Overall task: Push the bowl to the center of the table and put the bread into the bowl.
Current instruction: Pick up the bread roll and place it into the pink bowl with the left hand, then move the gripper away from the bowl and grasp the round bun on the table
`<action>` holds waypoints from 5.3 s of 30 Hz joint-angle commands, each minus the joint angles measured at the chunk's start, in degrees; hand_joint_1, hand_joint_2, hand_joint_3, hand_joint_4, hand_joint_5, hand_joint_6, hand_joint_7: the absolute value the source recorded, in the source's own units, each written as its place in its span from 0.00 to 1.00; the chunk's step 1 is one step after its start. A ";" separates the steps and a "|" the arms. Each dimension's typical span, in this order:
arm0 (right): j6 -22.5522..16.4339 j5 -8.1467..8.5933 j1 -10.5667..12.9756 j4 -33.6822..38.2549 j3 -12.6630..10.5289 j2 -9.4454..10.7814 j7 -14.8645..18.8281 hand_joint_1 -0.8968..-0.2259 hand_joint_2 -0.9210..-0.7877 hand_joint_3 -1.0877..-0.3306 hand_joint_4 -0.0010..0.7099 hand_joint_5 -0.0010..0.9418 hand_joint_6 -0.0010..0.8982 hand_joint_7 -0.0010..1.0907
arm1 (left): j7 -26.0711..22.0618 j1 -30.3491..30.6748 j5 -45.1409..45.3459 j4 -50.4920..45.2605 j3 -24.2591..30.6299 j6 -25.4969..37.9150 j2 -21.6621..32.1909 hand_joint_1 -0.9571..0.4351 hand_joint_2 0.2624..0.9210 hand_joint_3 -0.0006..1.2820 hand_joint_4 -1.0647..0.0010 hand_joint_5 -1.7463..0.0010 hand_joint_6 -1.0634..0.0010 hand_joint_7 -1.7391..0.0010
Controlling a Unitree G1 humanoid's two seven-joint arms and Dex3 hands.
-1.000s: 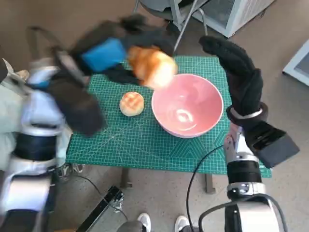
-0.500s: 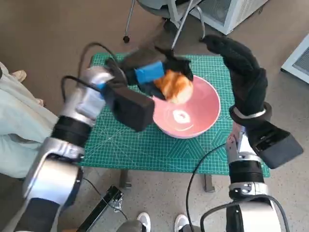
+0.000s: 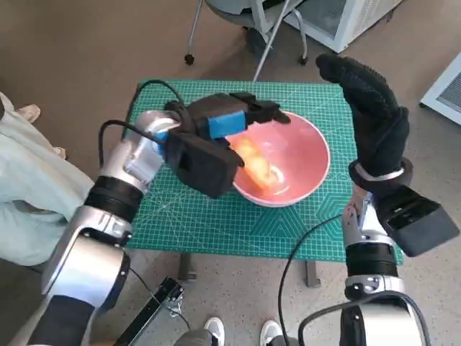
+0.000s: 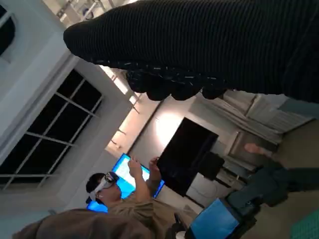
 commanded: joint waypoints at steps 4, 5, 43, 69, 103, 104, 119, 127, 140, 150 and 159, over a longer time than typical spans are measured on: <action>-0.20 0.19 1.50 0.29 -0.42 -0.71 -0.20 0.51 0.00 0.54 0.50 0.00 0.02 0.75 | 1.27 0.81 -3.78 1.24 4.53 -2.98 3.75 0.59 0.83 0.00 0.67 0.99 0.66 0.82; -0.24 0.21 1.53 0.30 -0.43 -0.73 -0.17 0.51 0.00 0.54 0.50 0.00 0.02 0.75 | 1.83 0.74 -3.62 1.41 4.87 -2.65 4.38 0.60 0.83 0.00 0.66 0.99 0.63 0.83; -0.58 1.43 1.23 1.80 -0.41 -0.79 1.27 0.50 0.00 0.52 0.50 0.00 0.02 0.73 | 3.73 0.98 6.22 9.90 -1.89 17.18 7.03 0.60 0.80 0.00 0.74 1.00 0.63 1.00; 0.79 1.90 2.44 -0.61 -0.16 -0.99 1.42 0.50 0.00 0.53 0.50 0.00 0.02 0.73 | 14.67 3.12 15.65 16.57 -11.20 23.81 -0.08 0.55 0.94 0.06 0.44 0.94 0.45 0.68; 1.42 2.24 2.67 -1.38 -0.12 -1.30 2.32 0.51 0.00 0.54 0.50 0.00 0.02 0.73 | 20.23 -2.42 5.04 -10.29 1.04 7.85 3.31 0.69 1.00 0.03 0.32 0.34 0.38 0.37; 1.39 2.28 2.66 -1.29 -0.15 -1.32 2.39 0.51 0.00 0.54 0.50 0.00 0.02 0.73 | 20.32 -2.30 5.08 -10.31 0.90 7.49 2.88 0.69 1.00 0.03 0.32 0.34 0.38 0.36; 1.64 2.53 3.90 -2.52 -0.53 -1.78 2.66 0.52 0.00 0.54 0.49 0.00 0.02 0.72 | 14.14 -1.71 3.55 -4.35 -0.64 5.85 -0.50 0.69 1.00 0.03 0.31 0.37 0.40 0.33; 2.00 2.48 4.59 -3.50 -0.79 -2.23 2.10 0.50 0.00 0.54 0.49 0.00 0.02 0.72 | -2.16 0.34 6.89 -18.36 -0.67 31.79 4.00 0.61 0.72 0.01 0.94 0.95 0.95 0.93; 1.00 0.52 4.90 -2.90 -0.72 -2.16 0.04 0.52 0.00 0.54 0.48 0.00 0.03 0.71 | -5.33 4.88 7.79 -20.56 -0.29 39.83 9.03 0.57 0.70 0.01 1.00 1.00 0.95 0.98; 1.19 0.03 4.92 -2.63 -0.22 -2.19 -0.66 0.51 0.00 0.54 0.49 0.00 0.03 0.71 | -0.15 3.90 8.22 -5.57 -2.08 36.18 6.86 0.54 0.70 0.01 1.00 1.00 0.94 0.98; 2.64 1.56 5.10 -3.66 0.02 -2.24 0.53 0.50 0.00 0.54 0.48 0.00 0.03 0.71 | 4.72 2.34 9.45 6.76 -4.57 33.62 2.92 0.53 0.70 0.01 1.00 1.00 0.91 0.98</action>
